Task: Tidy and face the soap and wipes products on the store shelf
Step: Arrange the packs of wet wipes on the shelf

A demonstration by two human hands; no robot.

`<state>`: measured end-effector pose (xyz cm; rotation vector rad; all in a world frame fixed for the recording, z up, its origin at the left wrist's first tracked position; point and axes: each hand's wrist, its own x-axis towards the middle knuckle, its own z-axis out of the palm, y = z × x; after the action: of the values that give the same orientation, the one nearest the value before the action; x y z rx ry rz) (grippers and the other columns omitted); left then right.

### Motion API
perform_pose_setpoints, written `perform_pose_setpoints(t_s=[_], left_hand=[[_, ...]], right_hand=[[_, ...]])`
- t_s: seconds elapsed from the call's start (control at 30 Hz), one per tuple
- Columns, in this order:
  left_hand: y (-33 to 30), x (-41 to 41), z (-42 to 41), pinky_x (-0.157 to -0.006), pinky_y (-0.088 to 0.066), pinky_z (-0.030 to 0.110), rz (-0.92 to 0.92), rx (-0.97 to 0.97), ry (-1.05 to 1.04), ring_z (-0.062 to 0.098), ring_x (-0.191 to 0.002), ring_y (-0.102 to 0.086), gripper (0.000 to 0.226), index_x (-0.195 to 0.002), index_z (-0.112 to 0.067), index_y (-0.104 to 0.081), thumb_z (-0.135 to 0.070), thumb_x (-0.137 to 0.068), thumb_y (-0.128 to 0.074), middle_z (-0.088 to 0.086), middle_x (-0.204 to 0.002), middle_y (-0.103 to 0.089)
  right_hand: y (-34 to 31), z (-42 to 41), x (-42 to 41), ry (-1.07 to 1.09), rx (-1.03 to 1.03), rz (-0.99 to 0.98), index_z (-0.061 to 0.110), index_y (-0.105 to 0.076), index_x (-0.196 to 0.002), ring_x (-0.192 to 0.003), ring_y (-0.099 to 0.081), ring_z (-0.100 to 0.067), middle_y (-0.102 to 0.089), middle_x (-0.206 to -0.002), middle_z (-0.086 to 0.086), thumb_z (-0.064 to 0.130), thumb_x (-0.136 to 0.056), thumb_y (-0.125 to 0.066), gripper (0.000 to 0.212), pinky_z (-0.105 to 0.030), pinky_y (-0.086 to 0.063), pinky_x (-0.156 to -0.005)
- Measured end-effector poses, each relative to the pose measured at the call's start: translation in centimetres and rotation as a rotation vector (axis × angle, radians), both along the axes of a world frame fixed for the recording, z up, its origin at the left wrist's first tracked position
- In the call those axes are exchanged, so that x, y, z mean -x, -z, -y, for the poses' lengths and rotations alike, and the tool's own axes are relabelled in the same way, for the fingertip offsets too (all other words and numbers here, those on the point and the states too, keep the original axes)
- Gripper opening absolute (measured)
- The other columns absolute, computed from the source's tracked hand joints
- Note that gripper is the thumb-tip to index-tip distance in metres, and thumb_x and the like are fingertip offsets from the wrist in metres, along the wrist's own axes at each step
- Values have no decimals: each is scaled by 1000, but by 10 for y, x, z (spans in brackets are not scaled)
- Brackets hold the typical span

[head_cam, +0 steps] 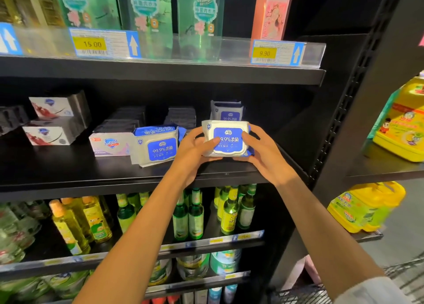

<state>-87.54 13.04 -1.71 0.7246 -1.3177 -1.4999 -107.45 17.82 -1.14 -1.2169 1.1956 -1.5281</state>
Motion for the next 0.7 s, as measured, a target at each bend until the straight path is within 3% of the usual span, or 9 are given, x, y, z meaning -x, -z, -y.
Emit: perform_pose_setpoints(t_s=[0.23,0.47,0.63,0.7], left_hand=[[2,0,-2,-93,-61,49,0,104,56,25,-118,-71,59,-144,-19,-49,-6,-93,-76,10,-126,-72],[-3,-2,-3,-99,-59,53,-11,64,89,24,-121,-69,43,-139,-23,-55,-23,-99,-71,9,-133,-69],[-4,-1,-2,-101,-58,52,-23,-22,107,27,-120,-70,59,-142,-25,-53,-50,-91,-71,5,-134,-68],[-4,-1,-1,-102,-57,52,-12,-33,123,28,-120,-70,59,-140,-22,-55,-49,-90,-72,8,-134,-68]], right_hand=[[3,0,3,-20,3,-51,14,-56,-137,-117,-72,-22,-74,-125,-6,18,-94,-75,48,-53,-58,-99],[5,0,7,-38,38,-35,16,-58,-136,-123,-69,-25,-72,-127,-8,12,-90,-79,51,-56,-56,-102],[6,-1,7,-28,80,-29,18,-58,-135,-126,-67,-22,-71,-128,-5,7,-88,-78,52,-46,-60,-97],[5,-3,5,-36,98,-44,21,-59,-131,-125,-67,-20,-72,-124,-1,9,-86,-79,50,-38,-63,-92]])
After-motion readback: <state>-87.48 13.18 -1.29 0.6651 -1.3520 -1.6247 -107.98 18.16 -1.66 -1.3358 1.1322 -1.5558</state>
